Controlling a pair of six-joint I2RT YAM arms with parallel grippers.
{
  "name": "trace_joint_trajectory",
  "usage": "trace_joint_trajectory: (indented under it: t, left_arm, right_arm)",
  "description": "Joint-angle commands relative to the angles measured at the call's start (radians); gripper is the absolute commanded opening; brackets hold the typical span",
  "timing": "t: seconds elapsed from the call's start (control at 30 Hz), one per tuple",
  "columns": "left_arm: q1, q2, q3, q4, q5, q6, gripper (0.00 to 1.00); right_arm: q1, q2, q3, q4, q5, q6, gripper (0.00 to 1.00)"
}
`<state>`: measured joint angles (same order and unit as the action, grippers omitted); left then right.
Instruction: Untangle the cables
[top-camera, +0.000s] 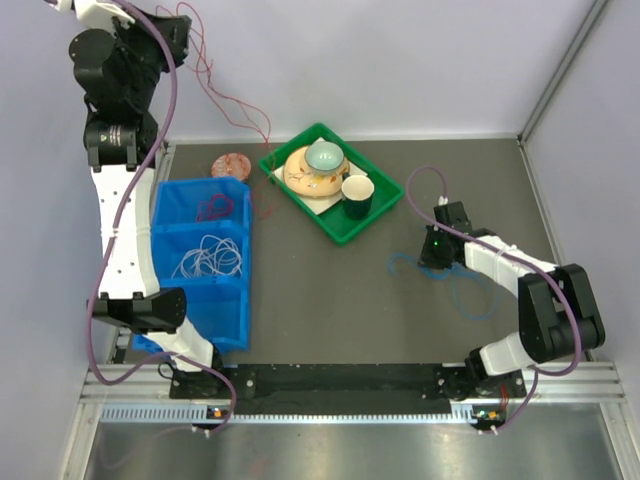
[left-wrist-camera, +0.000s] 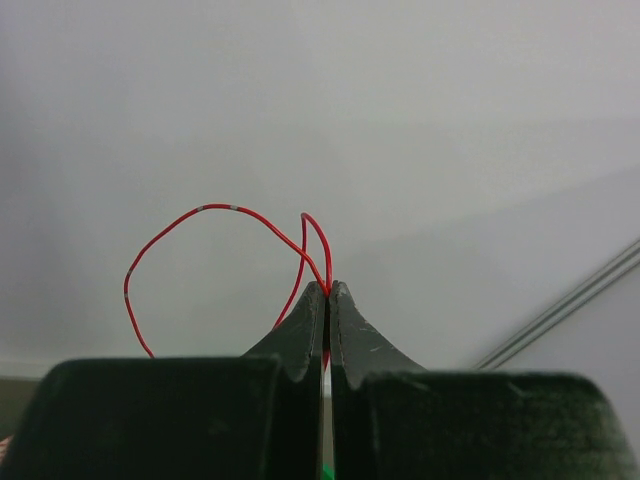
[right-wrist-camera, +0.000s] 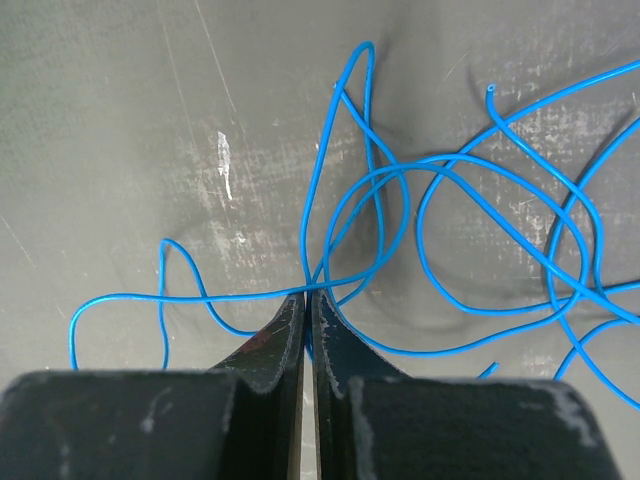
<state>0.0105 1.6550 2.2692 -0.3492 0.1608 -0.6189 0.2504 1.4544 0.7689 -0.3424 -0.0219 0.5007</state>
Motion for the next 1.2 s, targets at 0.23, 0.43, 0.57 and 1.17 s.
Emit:
trace_joint_trajectory:
  t: [0.23, 0.43, 0.57, 1.17]
  left_arm:
    - [-0.004, -0.034, 0.107, 0.095, -0.059, 0.037, 0.0]
    - [-0.001, -0.038, 0.116, 0.093, -0.058, 0.047, 0.0]
    - [-0.003, -0.05, 0.116, 0.104, -0.061, 0.039, 0.0]
    - [-0.003, -0.046, 0.128, 0.139, -0.086, 0.059, 0.0]
  right_arm:
    - [-0.008, 0.024, 0.029, 0.034, -0.021, 0.012, 0.0]
    - [-0.005, 0.034, 0.024, 0.04, -0.024, 0.01, 0.0]
    - [-0.002, 0.026, 0.021, 0.043, -0.024, 0.012, 0.0]
    - [0.001, 0.011, 0.0, 0.049, -0.029, 0.01, 0.0]
